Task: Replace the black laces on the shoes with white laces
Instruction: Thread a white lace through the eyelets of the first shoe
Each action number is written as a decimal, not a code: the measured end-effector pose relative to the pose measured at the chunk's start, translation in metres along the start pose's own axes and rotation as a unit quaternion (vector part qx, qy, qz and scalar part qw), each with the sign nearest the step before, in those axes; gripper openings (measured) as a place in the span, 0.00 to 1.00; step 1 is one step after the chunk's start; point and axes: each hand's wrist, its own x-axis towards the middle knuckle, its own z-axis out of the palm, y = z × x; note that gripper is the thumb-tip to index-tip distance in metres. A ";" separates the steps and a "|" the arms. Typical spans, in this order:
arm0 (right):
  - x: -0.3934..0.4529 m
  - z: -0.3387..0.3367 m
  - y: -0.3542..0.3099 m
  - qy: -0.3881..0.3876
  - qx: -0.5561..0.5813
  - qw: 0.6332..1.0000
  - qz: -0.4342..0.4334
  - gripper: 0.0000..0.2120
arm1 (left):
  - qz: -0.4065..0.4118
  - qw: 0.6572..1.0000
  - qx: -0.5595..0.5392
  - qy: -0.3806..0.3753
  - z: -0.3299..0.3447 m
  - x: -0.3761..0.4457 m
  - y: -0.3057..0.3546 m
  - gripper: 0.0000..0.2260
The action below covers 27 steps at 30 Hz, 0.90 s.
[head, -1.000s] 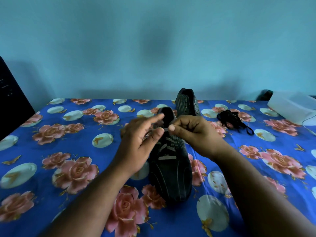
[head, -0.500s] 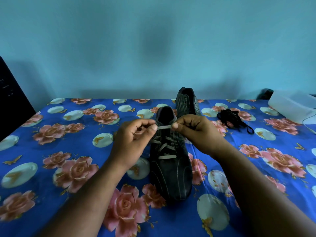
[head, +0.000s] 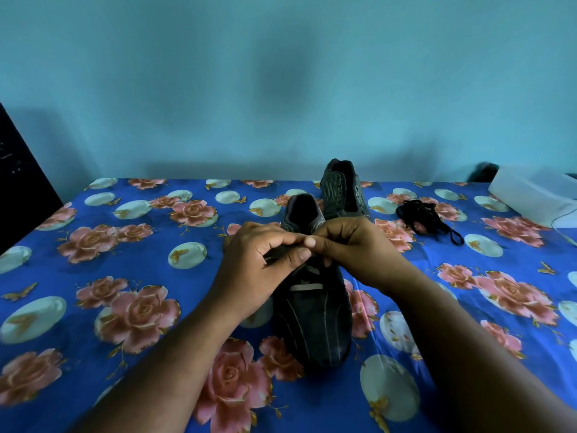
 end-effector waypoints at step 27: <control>0.003 -0.002 0.035 0.047 0.030 0.998 0.017 0.14 | 0.030 0.950 0.304 0.065 0.015 0.002 0.022 0.07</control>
